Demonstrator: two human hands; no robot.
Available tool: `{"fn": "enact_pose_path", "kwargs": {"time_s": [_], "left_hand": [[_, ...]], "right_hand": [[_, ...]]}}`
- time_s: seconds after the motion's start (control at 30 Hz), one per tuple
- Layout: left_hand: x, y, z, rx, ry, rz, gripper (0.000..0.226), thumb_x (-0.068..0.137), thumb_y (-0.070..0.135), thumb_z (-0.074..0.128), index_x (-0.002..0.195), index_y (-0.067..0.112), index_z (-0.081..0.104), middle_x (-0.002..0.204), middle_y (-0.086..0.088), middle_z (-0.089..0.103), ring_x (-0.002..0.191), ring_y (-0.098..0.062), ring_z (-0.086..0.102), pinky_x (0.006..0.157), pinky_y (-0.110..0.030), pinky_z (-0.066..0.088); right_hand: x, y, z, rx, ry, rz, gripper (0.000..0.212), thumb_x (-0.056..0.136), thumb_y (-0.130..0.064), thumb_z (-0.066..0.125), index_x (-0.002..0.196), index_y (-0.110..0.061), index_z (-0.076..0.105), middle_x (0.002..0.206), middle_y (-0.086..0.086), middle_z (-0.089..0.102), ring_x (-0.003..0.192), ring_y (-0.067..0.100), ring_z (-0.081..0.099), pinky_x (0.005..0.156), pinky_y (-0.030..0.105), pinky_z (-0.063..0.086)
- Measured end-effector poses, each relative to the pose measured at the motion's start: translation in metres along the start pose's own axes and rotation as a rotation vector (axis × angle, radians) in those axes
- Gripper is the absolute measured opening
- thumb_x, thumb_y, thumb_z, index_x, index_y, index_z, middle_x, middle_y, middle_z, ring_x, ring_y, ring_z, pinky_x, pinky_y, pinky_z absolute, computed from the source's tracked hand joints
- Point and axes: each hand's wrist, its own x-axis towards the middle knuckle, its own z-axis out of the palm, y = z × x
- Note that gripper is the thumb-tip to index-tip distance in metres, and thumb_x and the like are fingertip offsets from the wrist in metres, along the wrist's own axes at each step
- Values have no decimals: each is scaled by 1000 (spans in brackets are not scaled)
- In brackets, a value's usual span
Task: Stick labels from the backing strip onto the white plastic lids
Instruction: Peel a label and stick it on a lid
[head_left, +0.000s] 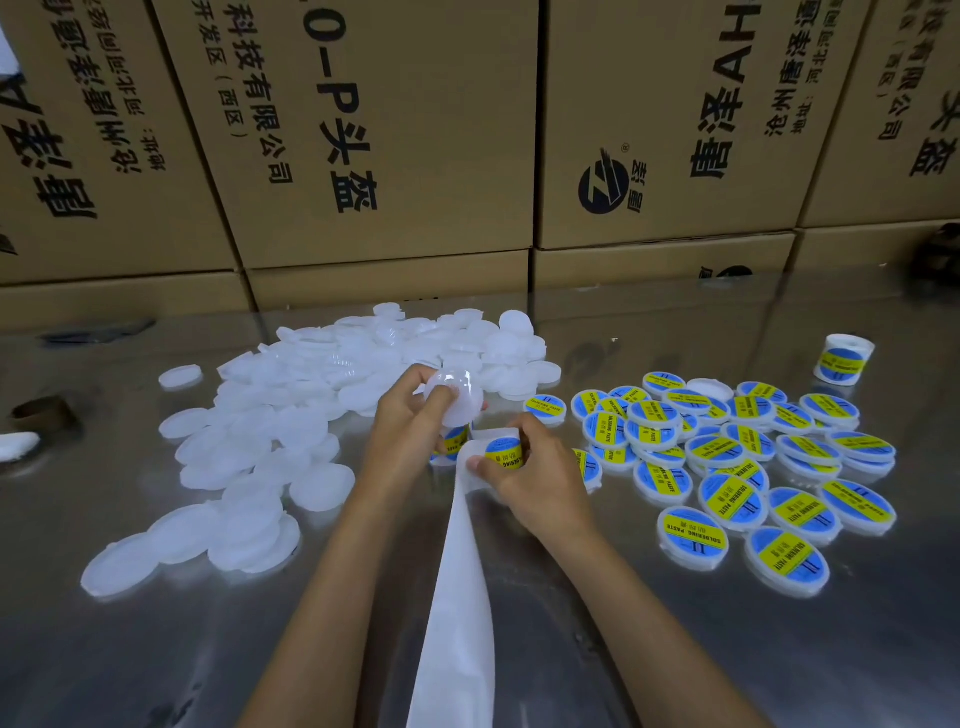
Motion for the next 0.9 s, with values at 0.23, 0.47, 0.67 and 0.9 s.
{"fn": "enact_pose_path", "kwargs": {"time_s": [0.23,0.47,0.67,0.9], "left_hand": [[-14,2,8,282,-139,145,14,96,45,39,102,33,44,93,7,62,90,-19,64,81,-50,55],[-10,-2,7,371,-155,186,3,104,31,40,101,32,41,97,3,59,87,-11,60,83,-45,53],[-9,-6,6,355,-113,169,6,104,32,40,107,31,45,94,3,61,80,-8,63,81,-43,56],[-6,-6,5,372,-98,148,5,105,30,39,108,29,42,95,1,61,85,-16,65,84,-45,55]], "right_hand": [[-2,0,-1,61,-40,14,45,73,-25,82,103,-36,51,84,-26,57,79,-2,56,60,4,39],[1,1,-1,39,-8,23,33,73,-31,84,86,-22,54,74,-13,59,66,-2,54,57,10,40],[3,0,-4,77,32,13,32,74,-31,84,76,-17,55,65,-8,53,56,3,46,52,16,36],[7,-4,-17,207,52,-2,40,67,-31,90,77,-21,53,65,-10,53,58,4,45,54,15,39]]}}
